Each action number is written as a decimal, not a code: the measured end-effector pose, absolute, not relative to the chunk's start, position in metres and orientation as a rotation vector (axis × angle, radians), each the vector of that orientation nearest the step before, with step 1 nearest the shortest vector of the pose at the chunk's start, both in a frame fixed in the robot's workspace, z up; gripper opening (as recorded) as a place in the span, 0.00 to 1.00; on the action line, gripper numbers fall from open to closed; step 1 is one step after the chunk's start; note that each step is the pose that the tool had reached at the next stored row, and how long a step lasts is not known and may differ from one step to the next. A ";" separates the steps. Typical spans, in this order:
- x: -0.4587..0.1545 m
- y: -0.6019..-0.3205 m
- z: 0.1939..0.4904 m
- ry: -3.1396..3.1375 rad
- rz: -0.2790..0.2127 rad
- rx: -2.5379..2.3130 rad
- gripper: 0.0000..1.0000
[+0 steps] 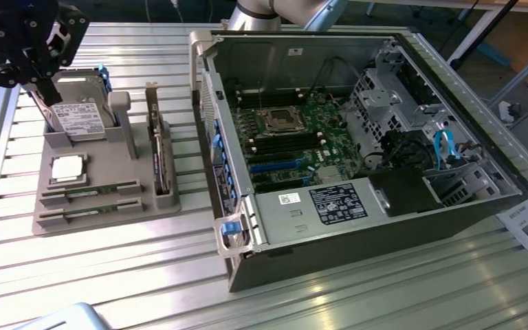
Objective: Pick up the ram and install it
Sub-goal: 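Pick up the ram and move it above insertion slot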
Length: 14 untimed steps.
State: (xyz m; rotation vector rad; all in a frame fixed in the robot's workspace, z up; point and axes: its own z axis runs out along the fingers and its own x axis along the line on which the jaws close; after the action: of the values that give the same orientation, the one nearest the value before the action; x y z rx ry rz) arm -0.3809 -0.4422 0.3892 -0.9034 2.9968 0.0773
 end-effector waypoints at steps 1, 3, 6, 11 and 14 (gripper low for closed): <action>-0.381 -0.442 0.389 2.983 0.078 -0.951 0.10; -0.381 -0.442 0.389 2.965 0.078 -1.009 0.10; -0.381 -0.442 0.388 2.935 0.078 -1.095 0.10; -0.381 -0.442 0.388 2.887 0.079 -1.224 0.10; -0.381 -0.442 0.388 2.852 0.079 -1.305 0.10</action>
State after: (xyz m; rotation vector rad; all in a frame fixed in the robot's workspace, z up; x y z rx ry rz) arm -0.3809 -0.4422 0.3876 -1.3053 2.8523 0.0790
